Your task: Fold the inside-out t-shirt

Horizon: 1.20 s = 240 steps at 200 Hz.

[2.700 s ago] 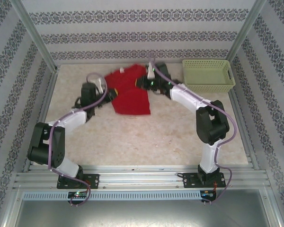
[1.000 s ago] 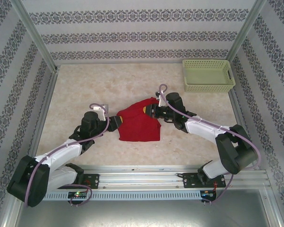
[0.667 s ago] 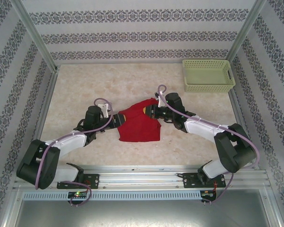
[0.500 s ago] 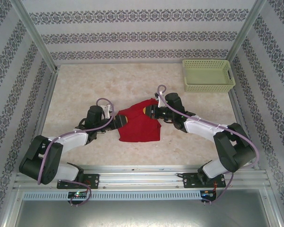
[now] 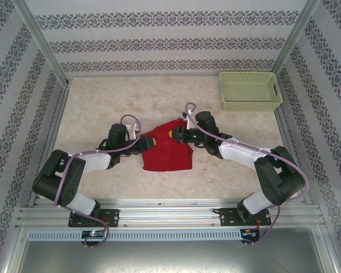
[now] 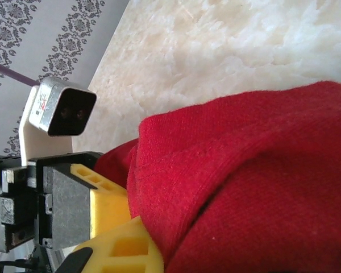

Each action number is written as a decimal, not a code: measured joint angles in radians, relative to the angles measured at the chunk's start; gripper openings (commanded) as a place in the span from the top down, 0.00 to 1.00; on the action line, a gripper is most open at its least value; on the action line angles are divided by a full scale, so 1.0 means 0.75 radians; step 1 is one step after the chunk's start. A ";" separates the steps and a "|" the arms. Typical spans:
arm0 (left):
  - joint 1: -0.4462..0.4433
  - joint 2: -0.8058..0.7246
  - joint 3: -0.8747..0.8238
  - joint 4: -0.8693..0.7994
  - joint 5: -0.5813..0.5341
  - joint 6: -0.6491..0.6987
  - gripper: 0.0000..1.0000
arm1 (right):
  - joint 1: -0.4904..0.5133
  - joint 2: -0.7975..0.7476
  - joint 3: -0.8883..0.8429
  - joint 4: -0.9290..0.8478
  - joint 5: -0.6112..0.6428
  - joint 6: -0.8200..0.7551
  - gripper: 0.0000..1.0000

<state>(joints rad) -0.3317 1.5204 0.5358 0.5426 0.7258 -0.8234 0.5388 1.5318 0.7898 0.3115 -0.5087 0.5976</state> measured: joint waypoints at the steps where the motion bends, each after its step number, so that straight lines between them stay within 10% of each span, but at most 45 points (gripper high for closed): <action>1: 0.000 0.001 -0.001 0.006 0.001 -0.003 0.81 | 0.000 0.000 0.000 0.000 -0.001 -0.001 1.00; 37: 0.000 -0.032 -0.010 0.080 0.004 -0.024 0.99 | -0.045 0.000 0.016 -0.015 -0.023 -0.005 1.00; 144: 0.123 -0.205 0.301 0.025 -0.318 0.399 1.00 | -0.139 0.375 0.815 -0.157 -0.082 -0.079 1.00; 240: 0.101 -0.224 -0.133 0.194 -0.294 0.383 1.00 | -0.061 0.464 0.412 -0.008 -0.087 0.003 1.00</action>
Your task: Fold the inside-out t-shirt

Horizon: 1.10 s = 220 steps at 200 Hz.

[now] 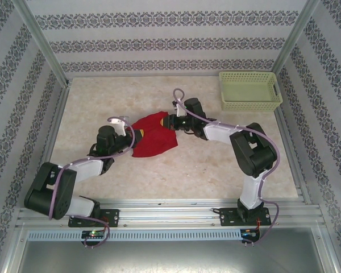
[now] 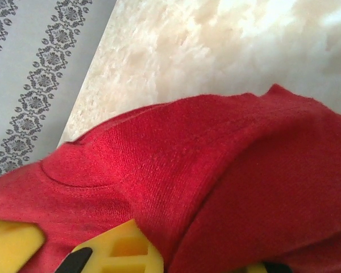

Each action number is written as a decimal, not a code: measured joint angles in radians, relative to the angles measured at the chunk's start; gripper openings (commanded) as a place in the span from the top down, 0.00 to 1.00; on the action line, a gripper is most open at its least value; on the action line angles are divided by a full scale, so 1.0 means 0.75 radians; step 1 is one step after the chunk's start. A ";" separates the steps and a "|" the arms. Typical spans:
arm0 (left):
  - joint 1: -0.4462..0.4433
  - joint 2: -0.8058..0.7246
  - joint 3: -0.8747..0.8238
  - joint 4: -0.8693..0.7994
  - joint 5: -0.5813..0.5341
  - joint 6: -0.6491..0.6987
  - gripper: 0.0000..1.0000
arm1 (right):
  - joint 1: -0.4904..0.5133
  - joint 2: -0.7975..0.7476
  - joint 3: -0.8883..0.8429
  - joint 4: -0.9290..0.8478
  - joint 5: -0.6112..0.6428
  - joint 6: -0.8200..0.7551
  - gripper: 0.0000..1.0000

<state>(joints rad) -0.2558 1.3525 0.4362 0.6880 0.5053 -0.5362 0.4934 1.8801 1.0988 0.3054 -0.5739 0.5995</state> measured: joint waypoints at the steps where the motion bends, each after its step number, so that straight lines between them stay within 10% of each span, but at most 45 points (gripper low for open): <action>1: -0.001 -0.009 -0.001 -0.004 0.000 -0.003 1.00 | 0.001 -0.004 -0.004 0.001 0.000 -0.001 1.00; 104: -0.210 -0.859 -0.134 -0.575 -0.108 -0.204 1.00 | 0.193 -0.565 -0.297 -0.125 0.152 0.009 1.00; 220: -0.177 0.051 0.170 -0.576 -0.442 -0.069 0.84 | 0.115 0.097 0.186 -0.322 0.273 -0.112 1.00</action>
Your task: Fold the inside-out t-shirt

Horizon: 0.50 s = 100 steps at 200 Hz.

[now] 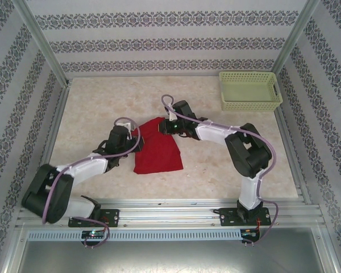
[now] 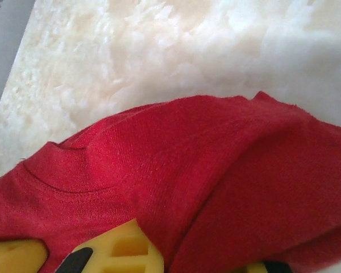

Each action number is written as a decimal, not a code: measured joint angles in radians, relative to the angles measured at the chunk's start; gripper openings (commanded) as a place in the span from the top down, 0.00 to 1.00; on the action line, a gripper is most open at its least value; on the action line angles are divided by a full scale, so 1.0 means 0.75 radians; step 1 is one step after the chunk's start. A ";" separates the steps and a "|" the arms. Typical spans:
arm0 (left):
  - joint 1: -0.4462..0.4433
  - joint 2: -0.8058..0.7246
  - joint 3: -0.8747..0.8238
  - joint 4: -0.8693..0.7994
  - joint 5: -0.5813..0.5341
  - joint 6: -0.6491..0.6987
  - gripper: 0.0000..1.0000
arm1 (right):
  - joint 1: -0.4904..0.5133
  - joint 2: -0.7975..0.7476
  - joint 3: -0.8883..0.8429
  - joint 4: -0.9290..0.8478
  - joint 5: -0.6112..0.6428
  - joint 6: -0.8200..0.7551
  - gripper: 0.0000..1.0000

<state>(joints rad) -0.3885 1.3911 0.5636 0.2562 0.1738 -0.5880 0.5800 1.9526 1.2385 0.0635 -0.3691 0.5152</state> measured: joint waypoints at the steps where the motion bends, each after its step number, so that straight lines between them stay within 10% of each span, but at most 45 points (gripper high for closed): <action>1: 0.003 0.011 0.004 0.003 -0.002 0.005 0.83 | -0.002 0.008 0.007 -0.002 0.000 0.000 1.00; 100: 0.226 0.181 0.181 -0.035 0.156 0.026 0.24 | -0.145 0.061 0.166 -0.214 0.089 -0.030 0.24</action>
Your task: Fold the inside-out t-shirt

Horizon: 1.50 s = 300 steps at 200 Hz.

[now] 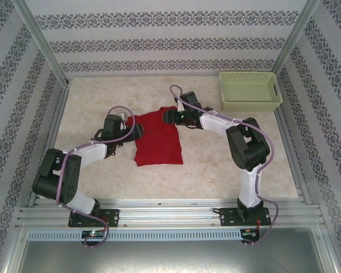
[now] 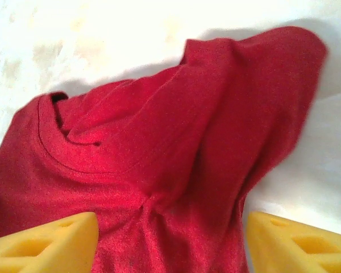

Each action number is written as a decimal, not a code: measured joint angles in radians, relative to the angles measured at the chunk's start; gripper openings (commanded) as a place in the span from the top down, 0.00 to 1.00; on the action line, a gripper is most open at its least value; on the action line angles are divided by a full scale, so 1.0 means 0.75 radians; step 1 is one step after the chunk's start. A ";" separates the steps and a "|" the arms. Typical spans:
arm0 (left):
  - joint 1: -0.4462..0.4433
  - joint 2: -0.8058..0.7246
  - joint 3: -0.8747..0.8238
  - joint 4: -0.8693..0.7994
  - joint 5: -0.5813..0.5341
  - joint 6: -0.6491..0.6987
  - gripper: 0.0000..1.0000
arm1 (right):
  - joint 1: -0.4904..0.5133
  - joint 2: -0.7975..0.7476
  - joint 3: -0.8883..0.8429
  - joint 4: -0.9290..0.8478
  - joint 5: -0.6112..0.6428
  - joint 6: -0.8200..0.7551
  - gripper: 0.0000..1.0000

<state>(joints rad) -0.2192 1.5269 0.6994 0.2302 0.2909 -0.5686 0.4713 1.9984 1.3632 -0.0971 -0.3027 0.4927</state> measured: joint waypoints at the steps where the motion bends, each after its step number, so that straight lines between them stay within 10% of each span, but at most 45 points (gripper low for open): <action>1: 0.003 0.001 0.004 -0.004 0.002 0.000 0.24 | -0.002 -0.001 0.002 -0.005 0.004 0.005 0.24; 97: 0.120 0.542 0.530 -0.182 0.104 -0.085 0.35 | -0.125 0.321 0.419 -0.167 -0.093 0.143 0.32; 183: 0.130 0.711 0.724 -0.114 0.288 -0.093 0.88 | -0.125 0.572 0.805 -0.347 -0.160 0.129 1.00; 253: 0.220 0.682 0.645 0.242 0.461 -0.185 0.95 | -0.126 0.565 0.887 -0.358 -0.160 0.076 1.00; 290: 0.234 0.707 0.678 0.282 0.505 -0.190 0.82 | -0.134 0.522 0.813 -0.283 -0.154 0.077 1.00; 300: 0.233 0.737 0.717 0.247 0.506 -0.180 0.71 | -0.137 0.523 0.814 -0.275 -0.148 0.078 0.83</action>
<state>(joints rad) -0.0441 2.0792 1.2369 0.4156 0.6704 -0.7033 0.3683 2.3909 1.9739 -0.3031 -0.4133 0.5510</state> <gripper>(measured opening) 0.187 0.042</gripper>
